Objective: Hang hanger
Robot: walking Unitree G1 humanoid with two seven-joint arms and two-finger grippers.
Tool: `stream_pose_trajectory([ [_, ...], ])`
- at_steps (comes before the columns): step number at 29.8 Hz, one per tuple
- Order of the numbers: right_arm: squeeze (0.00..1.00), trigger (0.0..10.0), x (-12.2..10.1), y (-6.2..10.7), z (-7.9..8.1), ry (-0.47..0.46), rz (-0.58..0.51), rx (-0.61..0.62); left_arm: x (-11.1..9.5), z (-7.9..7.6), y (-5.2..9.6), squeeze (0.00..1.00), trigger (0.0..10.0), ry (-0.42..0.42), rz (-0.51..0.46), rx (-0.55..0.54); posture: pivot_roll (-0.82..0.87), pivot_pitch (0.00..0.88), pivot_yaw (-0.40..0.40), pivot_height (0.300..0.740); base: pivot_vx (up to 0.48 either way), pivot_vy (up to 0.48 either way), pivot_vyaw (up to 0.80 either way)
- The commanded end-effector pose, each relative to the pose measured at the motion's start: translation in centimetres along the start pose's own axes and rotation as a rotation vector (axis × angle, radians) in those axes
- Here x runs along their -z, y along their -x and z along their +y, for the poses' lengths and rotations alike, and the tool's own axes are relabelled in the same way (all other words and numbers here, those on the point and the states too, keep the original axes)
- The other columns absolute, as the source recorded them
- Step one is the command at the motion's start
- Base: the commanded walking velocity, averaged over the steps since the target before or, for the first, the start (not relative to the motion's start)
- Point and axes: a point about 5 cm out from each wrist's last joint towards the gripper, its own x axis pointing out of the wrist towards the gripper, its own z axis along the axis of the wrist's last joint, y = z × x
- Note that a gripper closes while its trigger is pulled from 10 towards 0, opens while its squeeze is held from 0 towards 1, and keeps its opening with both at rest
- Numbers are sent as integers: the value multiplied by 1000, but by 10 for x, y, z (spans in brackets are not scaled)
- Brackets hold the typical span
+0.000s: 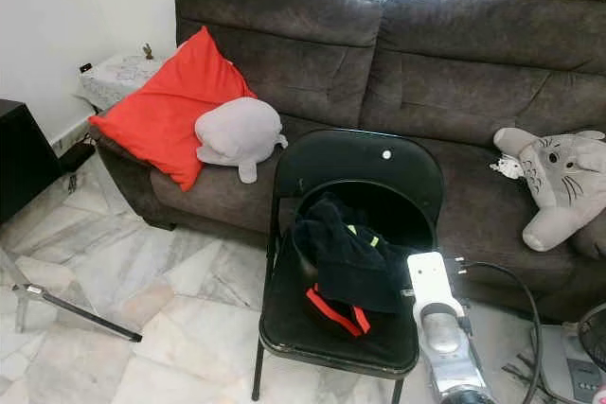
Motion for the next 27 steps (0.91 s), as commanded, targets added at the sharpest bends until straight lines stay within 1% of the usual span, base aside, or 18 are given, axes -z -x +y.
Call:
stream_pose_trajectory([
  [1,0,0,-2,-2,-3,-13,-4,4,3,4,2,0,10000,-22,21,-4,-13,0,-4,740,0,0,0],
  [12,0,0,-10,-2,2,-26,-51,-8,3,4,2,0,10000,-30,23,-4,-12,0,-2,740,0,0,0],
  [23,0,0,-10,-2,3,-29,-49,-8,3,4,2,0,10000,-35,26,-2,-10,0,-1,740,0,0,0],
  [25,0,0,-9,-2,3,-39,-42,2,3,4,2,0,10000,-36,26,-3,-10,0,-1,740,0,0,0],
  [27,0,0,-11,-3,0,-68,-42,34,3,4,2,0,10000,-38,26,-3,-9,0,-1,740,0,0,0],
])
